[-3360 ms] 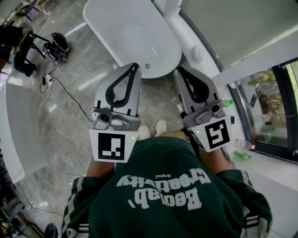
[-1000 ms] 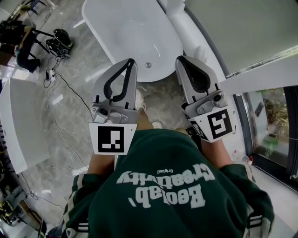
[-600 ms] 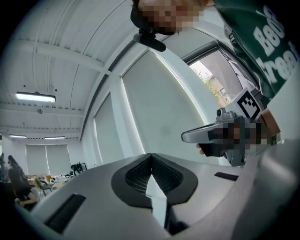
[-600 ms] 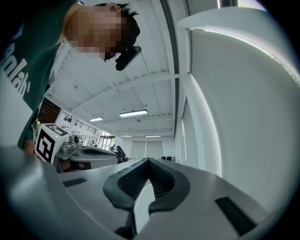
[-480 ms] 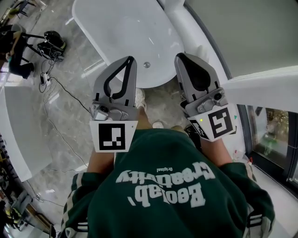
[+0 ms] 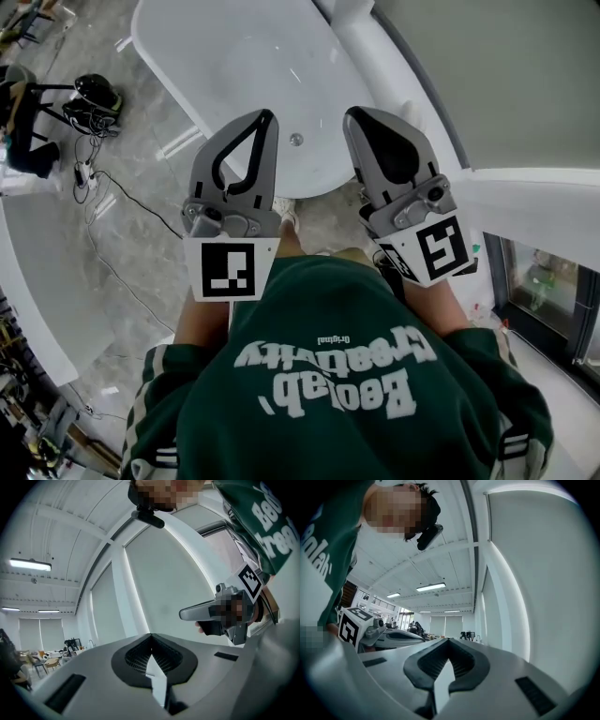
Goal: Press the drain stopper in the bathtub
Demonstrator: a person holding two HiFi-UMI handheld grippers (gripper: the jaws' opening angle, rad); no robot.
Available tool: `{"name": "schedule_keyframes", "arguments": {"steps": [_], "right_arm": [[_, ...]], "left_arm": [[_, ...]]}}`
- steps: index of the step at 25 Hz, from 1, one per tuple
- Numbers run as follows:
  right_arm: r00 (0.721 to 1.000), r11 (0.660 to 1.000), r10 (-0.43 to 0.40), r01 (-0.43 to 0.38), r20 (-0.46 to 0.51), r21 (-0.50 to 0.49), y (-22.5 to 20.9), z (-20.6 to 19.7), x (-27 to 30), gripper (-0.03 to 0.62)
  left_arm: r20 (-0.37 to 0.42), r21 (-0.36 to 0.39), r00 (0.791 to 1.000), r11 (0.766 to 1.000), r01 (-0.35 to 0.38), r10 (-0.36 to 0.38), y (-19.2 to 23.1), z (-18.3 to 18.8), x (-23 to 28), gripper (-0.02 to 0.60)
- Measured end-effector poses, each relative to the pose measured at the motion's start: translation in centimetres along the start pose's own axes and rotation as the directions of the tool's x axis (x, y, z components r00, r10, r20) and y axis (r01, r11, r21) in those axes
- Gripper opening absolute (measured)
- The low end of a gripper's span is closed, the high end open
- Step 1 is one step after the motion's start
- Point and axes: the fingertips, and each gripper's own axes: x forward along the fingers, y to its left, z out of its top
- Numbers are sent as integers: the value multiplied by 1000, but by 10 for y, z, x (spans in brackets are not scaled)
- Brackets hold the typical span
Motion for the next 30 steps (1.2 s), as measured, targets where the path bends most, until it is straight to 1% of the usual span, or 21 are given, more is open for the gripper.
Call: {"name": "schedule_keyframes", "arguments": {"steps": [3,6,11,15,19,23,27,30], "right_arm": [[1000,999,-27,27,-7,-28,-9,-7,25,11],[998,998,-38,36,-40,-43,-16,-21,50,11],[995,997,-64,60,-81,-58,-26,-32,77,11],[992,994,-85,77,-96,-78,-35,-35,94,11],[988,991,-106,96,-112,-90,-43,-44,107,11],[977,988,-144,134,-155,-75,-53,-59,109,11],[977,991,-124,113,-175,-75,-55,-67,117,11],[976,993,-101,85,-195,-87,-57,-72,126,11]], "left_arm": [[-6,-19,1000,1000,15,-15,21,-14,16,5],[-5,-25,999,999,42,-42,39,-26,31,5],[21,-26,996,996,83,-82,60,-34,56,5],[19,-34,993,993,117,-117,71,-44,74,5],[37,4,987,987,158,-158,78,-54,88,5],[36,-18,985,986,167,-166,83,-67,97,5],[28,-29,985,984,173,-173,85,-78,103,5],[13,-39,987,986,163,-163,88,-84,107,5]]}}
